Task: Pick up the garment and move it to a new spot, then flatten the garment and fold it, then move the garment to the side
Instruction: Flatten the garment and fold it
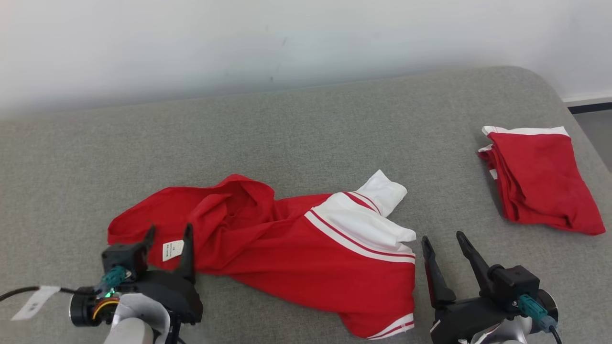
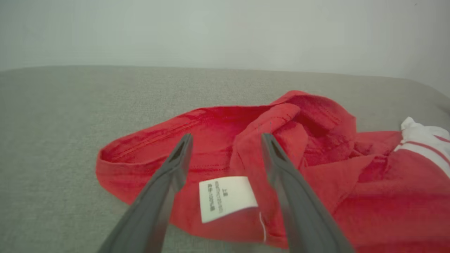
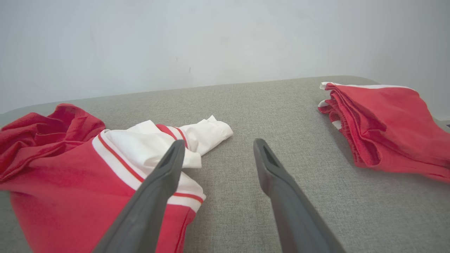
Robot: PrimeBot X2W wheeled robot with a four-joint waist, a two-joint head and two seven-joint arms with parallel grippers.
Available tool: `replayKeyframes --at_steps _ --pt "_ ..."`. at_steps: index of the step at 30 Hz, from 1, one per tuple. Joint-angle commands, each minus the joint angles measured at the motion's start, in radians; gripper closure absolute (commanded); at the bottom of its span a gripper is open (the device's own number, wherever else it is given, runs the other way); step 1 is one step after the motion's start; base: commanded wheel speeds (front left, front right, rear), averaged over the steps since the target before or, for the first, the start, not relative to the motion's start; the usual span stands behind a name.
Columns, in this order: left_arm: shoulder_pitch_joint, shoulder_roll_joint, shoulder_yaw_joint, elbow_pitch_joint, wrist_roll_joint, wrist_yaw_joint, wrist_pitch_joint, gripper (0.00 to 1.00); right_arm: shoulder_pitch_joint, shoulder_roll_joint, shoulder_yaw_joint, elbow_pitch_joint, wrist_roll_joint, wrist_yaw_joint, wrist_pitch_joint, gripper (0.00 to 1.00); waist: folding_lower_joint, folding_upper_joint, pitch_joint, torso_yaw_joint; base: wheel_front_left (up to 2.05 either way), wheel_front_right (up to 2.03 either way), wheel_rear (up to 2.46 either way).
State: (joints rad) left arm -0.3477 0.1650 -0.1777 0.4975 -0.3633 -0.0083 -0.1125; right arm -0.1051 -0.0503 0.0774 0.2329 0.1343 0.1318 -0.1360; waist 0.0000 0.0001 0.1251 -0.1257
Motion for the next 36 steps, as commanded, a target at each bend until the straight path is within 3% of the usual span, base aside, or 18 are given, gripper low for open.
replayKeyframes --at_steps 1,11,18,28,29,30,31,32,34,36 --pt "-0.002 0.008 -0.003 0.005 0.008 0.008 0.017 0.00 -0.004 0.000 0.000 -0.003 0.007 -0.002 0.000 0.00 0.0000 -0.0001 -0.003 -0.010 0.00 0.00 0.00" --pt "-0.039 0.079 -0.009 0.014 0.068 0.104 0.143 0.00 0.010 0.000 -0.014 -0.007 0.004 -0.002 -0.006 0.00 0.0000 -0.0001 0.007 -0.035 0.00 0.00 0.00" --pt "-0.107 0.154 -0.106 0.061 0.131 0.007 0.261 0.00 -0.009 0.000 0.002 -0.006 0.013 -0.002 -0.007 0.00 0.0000 -0.0001 0.027 -0.046 0.00 0.00 0.00" --pt "-0.173 0.190 -0.177 0.095 0.158 -0.062 0.332 0.00 -0.014 0.000 -0.005 0.001 0.019 -0.002 -0.017 0.00 0.0000 -0.0001 0.043 -0.059 0.00 0.00 0.00" --pt "-0.177 0.190 -0.184 0.097 0.158 -0.069 0.338 0.12 -0.015 0.000 -0.005 0.002 0.019 -0.002 -0.016 0.00 0.0000 -0.0001 0.044 -0.059 0.00 0.00 0.00" --pt "-0.181 0.190 -0.191 0.098 0.157 -0.073 0.342 0.33 -0.017 0.000 -0.004 0.003 0.020 -0.002 -0.017 0.00 0.0000 -0.0001 0.044 -0.059 0.00 0.00 0.00" --pt "-0.181 0.190 -0.191 0.098 0.157 -0.073 0.342 0.33 -0.017 0.000 -0.004 0.003 0.020 -0.002 -0.017 0.00 0.0000 -0.0001 0.044 -0.059 0.00 0.00 0.00" --pt "-0.184 0.190 -0.196 0.100 0.153 -0.079 0.348 0.56 -0.018 0.000 -0.004 0.004 0.021 -0.002 -0.018 0.00 0.0000 -0.0001 0.044 -0.058 0.00 0.00 0.00" --pt "-0.186 0.188 -0.207 0.106 0.143 -0.087 0.361 0.80 -0.021 0.000 -0.003 0.007 0.022 -0.002 -0.020 0.00 0.0000 -0.0001 0.045 -0.056 0.00 0.00 0.00" --pt "-0.188 0.190 -0.214 0.109 0.139 -0.093 0.368 0.82 -0.023 0.000 -0.002 0.011 0.023 -0.002 -0.022 0.00 0.0000 -0.0001 0.045 -0.054 0.00 0.00 0.00"
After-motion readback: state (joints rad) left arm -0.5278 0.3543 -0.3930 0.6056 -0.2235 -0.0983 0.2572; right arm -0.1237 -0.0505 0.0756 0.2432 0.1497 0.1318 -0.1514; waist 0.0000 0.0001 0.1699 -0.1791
